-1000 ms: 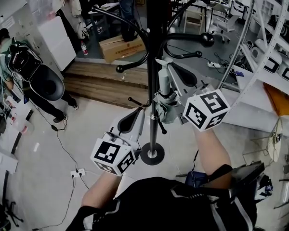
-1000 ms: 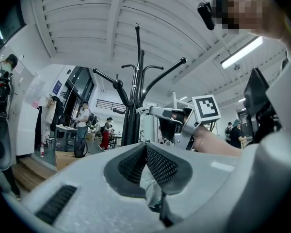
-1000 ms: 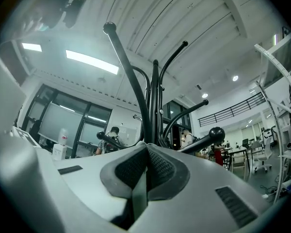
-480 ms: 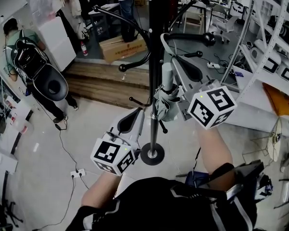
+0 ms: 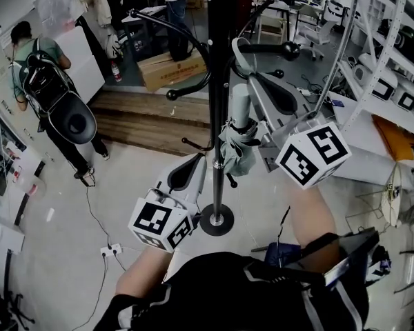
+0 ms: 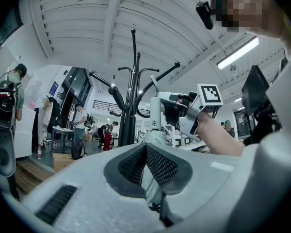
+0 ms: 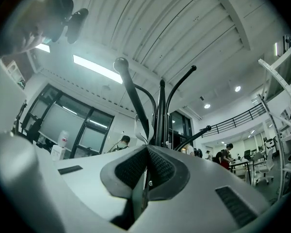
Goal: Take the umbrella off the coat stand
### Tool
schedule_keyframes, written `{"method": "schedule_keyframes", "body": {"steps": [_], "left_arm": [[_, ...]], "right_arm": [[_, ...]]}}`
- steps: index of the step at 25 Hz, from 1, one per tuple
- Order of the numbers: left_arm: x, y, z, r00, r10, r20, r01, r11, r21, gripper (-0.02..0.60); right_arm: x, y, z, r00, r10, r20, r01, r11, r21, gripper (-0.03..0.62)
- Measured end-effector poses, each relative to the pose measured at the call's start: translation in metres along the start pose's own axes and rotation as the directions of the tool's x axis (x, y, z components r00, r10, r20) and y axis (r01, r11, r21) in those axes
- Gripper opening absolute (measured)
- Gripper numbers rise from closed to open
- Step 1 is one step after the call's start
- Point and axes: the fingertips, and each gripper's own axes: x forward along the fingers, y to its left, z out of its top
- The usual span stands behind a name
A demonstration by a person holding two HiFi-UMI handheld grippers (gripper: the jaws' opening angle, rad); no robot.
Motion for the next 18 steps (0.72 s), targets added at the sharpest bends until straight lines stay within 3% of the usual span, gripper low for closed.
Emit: {"method": "schedule_keyframes", "body": {"steps": [4, 8, 13, 18], "left_arm": [[-0.007, -0.01, 0.013, 0.999, -0.039, 0.022, 0.04, 0.999, -0.037, 0.009], [-0.011, -0.023, 0.024, 0.998, -0.058, 0.034, 0.059, 0.998, -0.021, 0.009], [-0.012, -0.018, 0.023, 0.999, -0.044, 0.025, 0.044, 0.999, -0.02, 0.009], [-0.006, -0.019, 0.039, 0.999, -0.031, 0.025, 0.03, 0.999, 0.029, 0.009]], "right_arm": [[-0.004, 0.008, 0.014, 1.0, 0.006, 0.009, -0.006, 1.0, -0.005, 0.009], [-0.01, 0.011, 0.026, 1.0, 0.012, 0.021, -0.011, 1.0, -0.012, 0.009], [-0.016, 0.017, 0.035, 0.999, 0.02, 0.03, -0.02, 1.0, -0.006, 0.009], [-0.027, 0.014, 0.045, 0.999, 0.015, 0.029, -0.015, 1.0, 0.0, 0.009]]}}
